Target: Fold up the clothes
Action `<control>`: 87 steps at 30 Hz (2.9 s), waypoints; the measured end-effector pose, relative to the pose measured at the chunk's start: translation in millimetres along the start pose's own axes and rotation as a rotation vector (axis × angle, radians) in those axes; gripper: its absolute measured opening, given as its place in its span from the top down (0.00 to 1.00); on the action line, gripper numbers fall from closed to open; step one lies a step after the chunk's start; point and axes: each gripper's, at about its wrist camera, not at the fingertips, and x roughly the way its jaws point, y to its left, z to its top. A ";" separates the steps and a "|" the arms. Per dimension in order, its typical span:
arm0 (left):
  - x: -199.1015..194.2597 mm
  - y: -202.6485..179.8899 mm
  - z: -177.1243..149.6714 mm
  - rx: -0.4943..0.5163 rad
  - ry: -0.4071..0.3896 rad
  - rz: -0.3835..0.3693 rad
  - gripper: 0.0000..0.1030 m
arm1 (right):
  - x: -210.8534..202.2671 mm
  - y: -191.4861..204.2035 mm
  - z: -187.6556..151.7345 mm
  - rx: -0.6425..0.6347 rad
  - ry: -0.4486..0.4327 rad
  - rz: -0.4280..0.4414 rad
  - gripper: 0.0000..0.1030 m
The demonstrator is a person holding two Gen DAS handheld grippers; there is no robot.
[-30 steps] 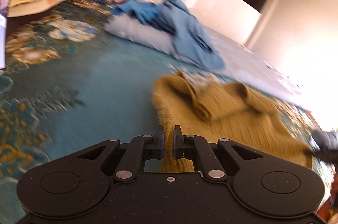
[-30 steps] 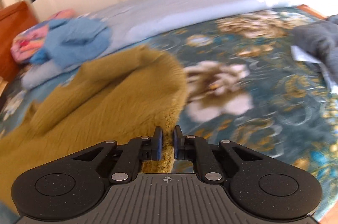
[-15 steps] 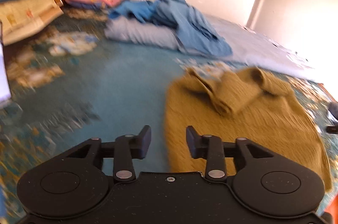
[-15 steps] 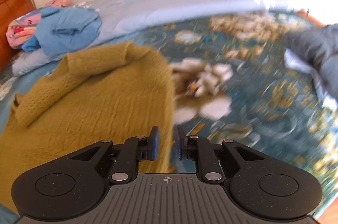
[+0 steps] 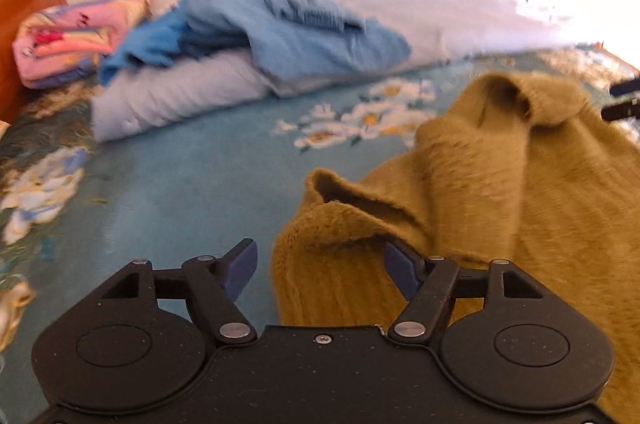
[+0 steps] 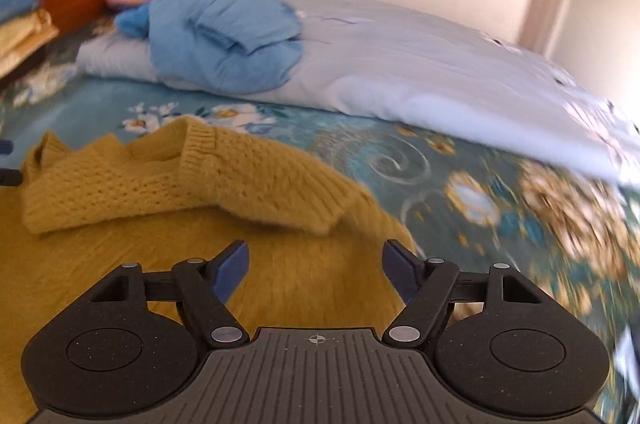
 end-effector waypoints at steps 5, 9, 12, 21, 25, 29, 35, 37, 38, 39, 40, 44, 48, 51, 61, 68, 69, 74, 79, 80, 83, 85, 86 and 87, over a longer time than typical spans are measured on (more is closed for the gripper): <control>25.6 8.7 5.5 0.033 -0.007 -0.076 0.34 | 34.3 9.1 11.8 -0.090 0.008 0.047 0.22; 33.2 8.7 9.4 0.039 -0.044 -0.114 0.40 | 51.3 18.7 15.3 -0.178 0.006 0.036 0.18; 37.6 10.8 13.7 -0.002 -0.067 -0.153 0.54 | 58.6 16.7 19.1 -0.173 0.001 0.036 0.23; 21.5 13.1 27.3 -0.096 -0.094 -0.247 0.46 | 57.7 -15.9 26.6 0.081 0.012 0.187 0.46; 3.9 12.0 27.3 -0.087 -0.137 -0.200 0.36 | 51.8 -23.0 22.7 0.131 0.007 0.245 0.45; -18.0 10.5 24.0 -0.130 -0.174 -0.183 0.35 | 46.8 -28.1 18.9 0.174 0.005 0.293 0.45; -37.4 -5.2 12.9 -0.166 -0.181 -0.279 0.29 | 43.2 -25.6 16.1 0.198 0.009 0.305 0.44; -28.4 -13.9 9.5 -0.166 -0.146 -0.293 0.29 | 42.1 -24.6 15.3 0.206 0.010 0.308 0.44; -23.1 -18.9 8.6 -0.160 -0.131 -0.286 0.29 | 41.6 -24.2 14.9 0.210 0.011 0.309 0.44; -17.8 -22.3 8.1 -0.166 -0.122 -0.288 0.29 | 41.5 -24.4 14.5 0.217 0.011 0.311 0.44; -12.6 -24.1 8.0 -0.187 -0.117 -0.304 0.29 | 41.7 -24.9 14.2 0.225 0.011 0.315 0.44; 1.8 -37.9 10.2 -0.184 -0.088 -0.314 0.26 | 44.2 -28.8 13.3 0.263 0.009 0.324 0.42; 10.7 -43.3 10.3 -0.169 -0.073 -0.288 0.29 | 48.8 -31.9 14.3 0.294 0.011 0.337 0.42; 7.1 -46.1 12.7 -0.160 -0.083 -0.262 0.49 | 49.0 -32.0 15.3 0.298 0.002 0.334 0.56; 2.9 -57.6 46.2 -0.013 -0.119 -0.168 0.94 | 46.2 -50.4 35.5 0.315 -0.033 0.300 0.90; 44.7 -21.5 123.3 -0.008 -0.215 -0.036 0.94 | 61.1 -79.2 81.7 0.325 -0.102 0.191 0.94; 54.1 -20.0 133.0 -0.005 -0.215 -0.022 0.94 | 65.6 -84.0 87.3 0.329 -0.106 0.175 0.94; 104.6 -21.3 160.4 -0.005 -0.168 0.054 0.93 | 97.9 -102.1 99.6 0.359 -0.060 0.081 0.94; 115.2 -3.4 149.9 -0.115 -0.089 0.107 0.85 | 91.5 -108.6 84.7 0.364 -0.057 0.067 0.94; 104.1 0.3 143.2 -0.124 -0.088 0.102 0.82 | 86.3 -110.3 80.3 0.360 -0.051 0.064 0.94; 70.8 11.3 122.9 -0.151 -0.086 0.089 0.63 | 63.2 -115.8 59.5 0.366 -0.041 0.063 0.94; 48.7 18.6 109.3 -0.168 -0.084 0.080 0.54 | 45.1 -116.6 42.6 0.368 -0.023 0.058 0.92; 37.6 22.3 102.6 -0.177 -0.083 0.075 0.52 | 36.0 -116.0 33.6 0.366 -0.012 0.053 0.90; 26.5 26.0 95.8 -0.186 -0.082 0.071 0.48 | 26.3 -114.2 23.4 0.374 -0.002 0.049 0.87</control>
